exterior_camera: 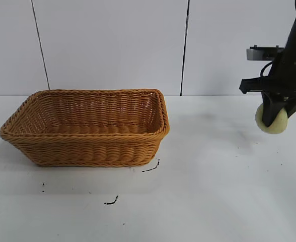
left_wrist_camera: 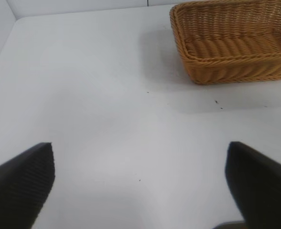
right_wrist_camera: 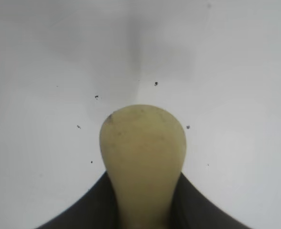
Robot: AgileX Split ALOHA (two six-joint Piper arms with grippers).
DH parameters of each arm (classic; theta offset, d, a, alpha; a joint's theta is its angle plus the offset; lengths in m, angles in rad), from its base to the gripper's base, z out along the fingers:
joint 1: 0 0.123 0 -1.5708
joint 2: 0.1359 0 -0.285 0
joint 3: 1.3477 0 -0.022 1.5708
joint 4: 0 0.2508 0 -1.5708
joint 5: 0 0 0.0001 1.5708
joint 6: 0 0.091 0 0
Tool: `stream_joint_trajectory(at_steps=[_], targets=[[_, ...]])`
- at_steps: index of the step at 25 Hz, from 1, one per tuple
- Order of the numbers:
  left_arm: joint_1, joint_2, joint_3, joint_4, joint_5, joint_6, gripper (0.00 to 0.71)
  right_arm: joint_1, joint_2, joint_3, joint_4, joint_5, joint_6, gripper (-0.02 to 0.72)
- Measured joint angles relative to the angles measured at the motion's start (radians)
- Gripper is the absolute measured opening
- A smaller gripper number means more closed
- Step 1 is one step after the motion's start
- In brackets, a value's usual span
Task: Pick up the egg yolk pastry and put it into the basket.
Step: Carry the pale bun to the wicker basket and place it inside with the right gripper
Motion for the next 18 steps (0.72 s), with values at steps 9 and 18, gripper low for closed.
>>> stream_joint_trajectory(at_steps=[9,18], targets=[[0.000,0.000,0.000,0.000,0.000,0.000,0.697,0.069,0.022,-0.234,0.002,0.051,0.000,0.159],[0.000,0.000,0.000,0.000,0.000,0.000,0.697,0.254,0.138,-0.400,-0.014,0.108,0.000,0.158]])
